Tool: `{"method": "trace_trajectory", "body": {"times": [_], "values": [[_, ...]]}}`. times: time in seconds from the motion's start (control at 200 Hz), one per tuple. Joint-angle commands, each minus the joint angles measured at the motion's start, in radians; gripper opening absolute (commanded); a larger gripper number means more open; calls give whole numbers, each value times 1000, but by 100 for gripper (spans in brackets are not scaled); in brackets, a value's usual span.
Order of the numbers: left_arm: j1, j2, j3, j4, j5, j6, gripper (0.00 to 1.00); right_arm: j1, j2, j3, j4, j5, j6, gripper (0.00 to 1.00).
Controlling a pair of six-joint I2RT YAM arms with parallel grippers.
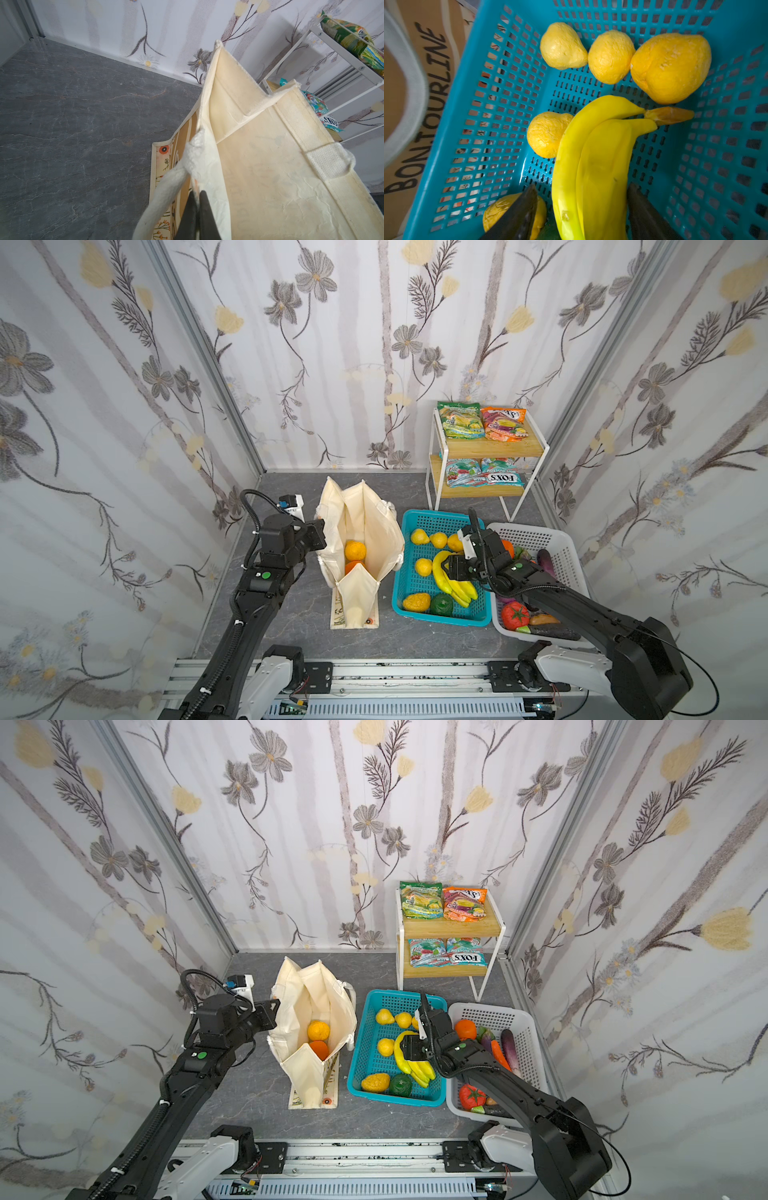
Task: Place the food into the grocery bag and tie it
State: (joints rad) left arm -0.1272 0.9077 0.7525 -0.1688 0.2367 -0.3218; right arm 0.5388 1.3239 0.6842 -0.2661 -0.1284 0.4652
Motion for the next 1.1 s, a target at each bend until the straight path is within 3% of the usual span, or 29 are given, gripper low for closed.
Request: {"method": "trace_trajectory", "body": {"times": [0.0, 0.15, 0.295, 0.475, 0.824, 0.974, 1.094], "values": [[0, -1, -4, -8, 10, 3, 0, -17, -38, -13, 34, -58, 28, 68], [0, 5, -5, -8, 17, 2, 0, -48, -87, -50, 66, -128, 43, 67], [-1, 7, -5, -8, 18, 1, 0, -53, -105, -36, 16, -41, -7, 67], [-2, 11, -4, -8, 21, 0, 0, -47, -40, 11, -96, -5, -116, 66], [-3, 21, -4, -8, 26, 0, 0, -14, 102, 23, -62, -21, -175, 65], [-2, 25, -4, -8, 27, 0, 0, 11, 170, 39, -48, -22, -180, 62], [-2, 25, -4, -8, 24, 0, 0, 23, 198, 50, -54, -5, -180, 53]]}}
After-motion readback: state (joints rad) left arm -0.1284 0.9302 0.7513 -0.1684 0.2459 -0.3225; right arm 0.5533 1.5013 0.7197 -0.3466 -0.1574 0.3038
